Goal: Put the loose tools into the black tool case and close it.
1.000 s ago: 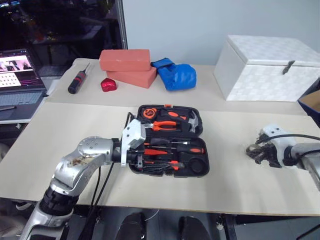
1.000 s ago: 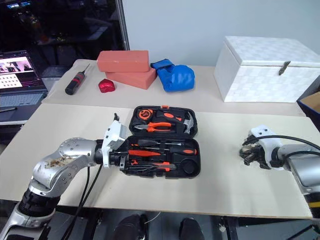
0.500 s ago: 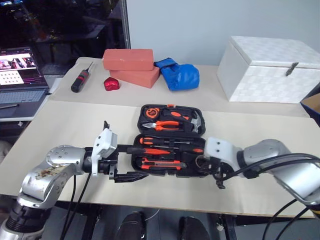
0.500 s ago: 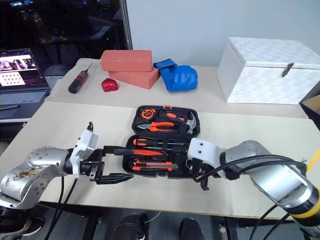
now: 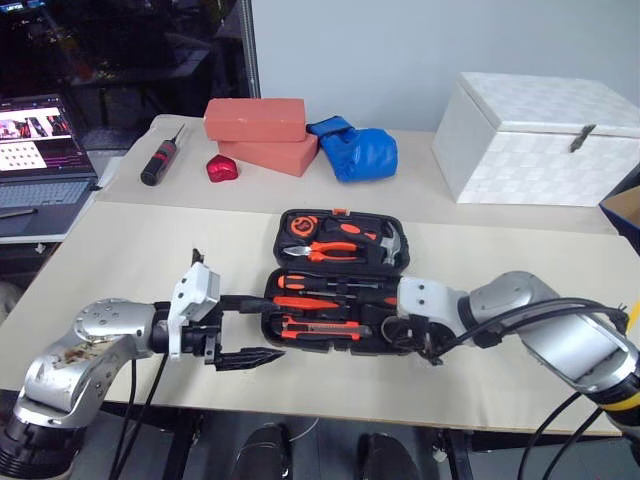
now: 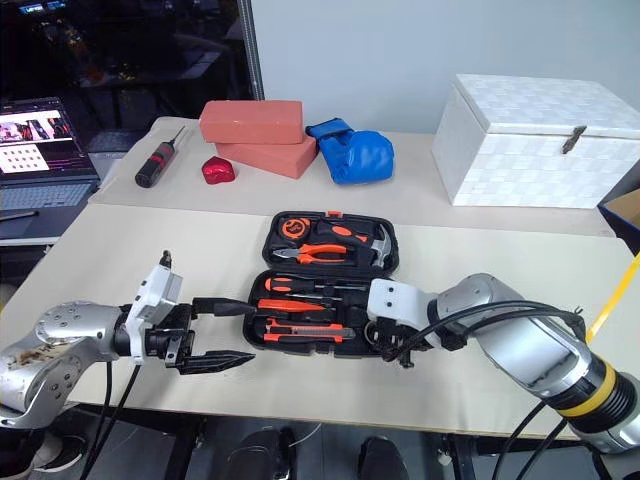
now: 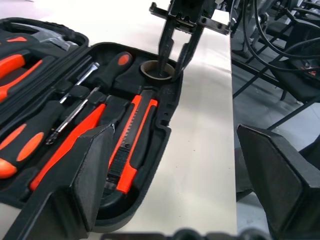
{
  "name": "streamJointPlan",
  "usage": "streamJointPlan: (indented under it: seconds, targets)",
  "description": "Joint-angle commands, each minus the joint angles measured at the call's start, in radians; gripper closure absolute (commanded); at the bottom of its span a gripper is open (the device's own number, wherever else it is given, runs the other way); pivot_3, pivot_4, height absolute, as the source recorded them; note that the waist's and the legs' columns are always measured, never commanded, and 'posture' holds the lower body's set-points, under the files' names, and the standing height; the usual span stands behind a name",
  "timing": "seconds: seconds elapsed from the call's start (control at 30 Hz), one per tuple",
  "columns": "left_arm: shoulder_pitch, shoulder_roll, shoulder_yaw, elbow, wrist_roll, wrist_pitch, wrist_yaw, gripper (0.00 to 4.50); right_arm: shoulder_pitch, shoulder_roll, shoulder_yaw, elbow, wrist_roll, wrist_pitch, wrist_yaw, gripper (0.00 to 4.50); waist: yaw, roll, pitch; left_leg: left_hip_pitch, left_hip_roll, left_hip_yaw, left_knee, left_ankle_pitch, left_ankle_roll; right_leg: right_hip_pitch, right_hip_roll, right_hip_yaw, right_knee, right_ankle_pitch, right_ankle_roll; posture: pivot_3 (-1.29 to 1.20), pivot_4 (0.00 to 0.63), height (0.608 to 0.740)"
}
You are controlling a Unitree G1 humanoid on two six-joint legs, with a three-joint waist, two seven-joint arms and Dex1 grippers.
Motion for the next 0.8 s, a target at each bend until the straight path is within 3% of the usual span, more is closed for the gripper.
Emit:
streamJointPlan:
  seconds: [0.03, 0.13, 0.2, 0.33, 0.43, 0.6, 0.8]
  targets:
    - [-0.019, -0.001, 0.025, 0.0, -0.014, 0.004, 0.024, 0.33, -0.002, 0.009, -0.088, -0.013, 0.061, -0.028, 0.052, 2.64, -0.001, 0.0, 0.0, 0.0, 0.0, 0.0, 0.0, 0.0, 0.0, 0.001, 0.0, 0.0, 0.0, 0.0, 0.0, 0.0, 0.15, 0.74]
    - [-0.073, -0.048, 0.033, 0.043, -0.028, 0.05, 0.116, 0.33, -0.002, 0.057, -0.212, -0.001, 0.159, 0.017, 0.043, 2.64, -0.001, 0.0, 0.0, -0.001, 0.0, 0.0, 0.0, 0.001, 0.002, 0.002, 0.0, 0.0, 0.001, 0.001, -0.001, 0.0, 0.15, 0.74]
    - [-0.154, -0.113, 0.028, 0.099, 0.006, 0.119, 0.275, 0.33, -0.001, 0.098, -0.325, 0.033, 0.21, 0.034, 0.005, 2.64, 0.002, -0.001, 0.0, -0.001, 0.0, 0.0, 0.0, 0.002, 0.003, 0.003, 0.0, 0.0, 0.002, 0.001, 0.0, 0.0, 0.15, 0.74]
    - [-0.351, -0.202, 0.002, 0.255, 0.084, 0.324, 0.551, 0.33, -0.067, 0.276, -0.463, 0.179, 0.182, 0.092, -0.243, 2.64, 0.003, -0.006, 0.002, 0.0, -0.001, -0.001, 0.001, 0.005, 0.005, 0.004, 0.001, 0.0, 0.002, 0.005, 0.007, 0.0, 0.15, 0.74]
    - [-0.546, -0.303, -0.016, 0.486, 0.149, 0.401, 0.69, 0.33, -0.151, 0.36, -0.461, 0.352, 0.102, 0.112, -0.39, 2.64, -0.003, -0.006, 0.002, -0.002, -0.002, 0.0, 0.001, 0.006, 0.003, 0.003, 0.001, 0.0, 0.002, 0.008, 0.011, 0.0, 0.15, 0.74]
    - [-0.744, -0.389, -0.039, 0.868, 0.247, 0.323, 0.711, 0.33, -0.278, 0.462, -0.425, 0.649, 0.004, 0.135, -0.54, 2.64, -0.004, -0.008, 0.004, -0.004, -0.002, 0.003, 0.001, 0.012, 0.007, 0.002, 0.002, -0.001, 0.003, 0.013, 0.005, 0.0, 0.15, 0.74]
    - [-0.924, -0.45, -0.071, 1.285, 0.358, 0.163, 0.649, 0.33, -0.349, 0.52, -0.414, 0.921, -0.038, 0.084, -0.543, 2.64, -0.011, -0.008, 0.004, -0.01, -0.003, 0.004, -0.001, 0.01, 0.008, -0.002, 0.002, -0.002, 0.002, 0.012, 0.006, 0.0, 0.15, 0.74]
